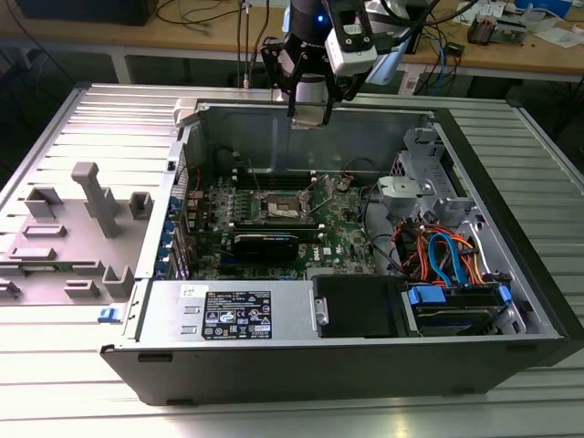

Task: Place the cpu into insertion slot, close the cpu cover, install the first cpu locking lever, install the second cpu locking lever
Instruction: 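Place the cpu into insertion slot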

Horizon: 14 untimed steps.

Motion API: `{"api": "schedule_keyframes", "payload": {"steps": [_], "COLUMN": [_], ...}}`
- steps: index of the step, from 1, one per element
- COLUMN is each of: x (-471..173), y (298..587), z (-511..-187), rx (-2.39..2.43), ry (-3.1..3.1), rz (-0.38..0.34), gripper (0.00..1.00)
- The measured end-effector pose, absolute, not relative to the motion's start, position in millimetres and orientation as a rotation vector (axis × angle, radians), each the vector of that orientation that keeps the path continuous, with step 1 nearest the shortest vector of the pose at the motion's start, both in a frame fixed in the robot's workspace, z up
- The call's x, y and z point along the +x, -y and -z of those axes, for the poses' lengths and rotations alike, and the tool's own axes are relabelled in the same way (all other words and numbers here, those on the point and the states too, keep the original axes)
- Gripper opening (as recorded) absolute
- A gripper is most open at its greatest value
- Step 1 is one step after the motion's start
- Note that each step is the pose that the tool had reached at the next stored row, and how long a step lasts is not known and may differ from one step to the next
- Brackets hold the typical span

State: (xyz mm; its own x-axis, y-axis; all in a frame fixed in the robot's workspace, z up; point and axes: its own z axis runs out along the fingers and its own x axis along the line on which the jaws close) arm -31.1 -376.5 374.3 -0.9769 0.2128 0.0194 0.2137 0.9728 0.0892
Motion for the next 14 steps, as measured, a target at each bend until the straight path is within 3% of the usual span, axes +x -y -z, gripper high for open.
{"api": "schedule_keyframes", "payload": {"steps": [14], "x": [-33.5], "y": [376.8], "z": [-374.2], "rx": [-0.342], "ry": [3.11], "rz": [0.142], "gripper": [0.55]}}
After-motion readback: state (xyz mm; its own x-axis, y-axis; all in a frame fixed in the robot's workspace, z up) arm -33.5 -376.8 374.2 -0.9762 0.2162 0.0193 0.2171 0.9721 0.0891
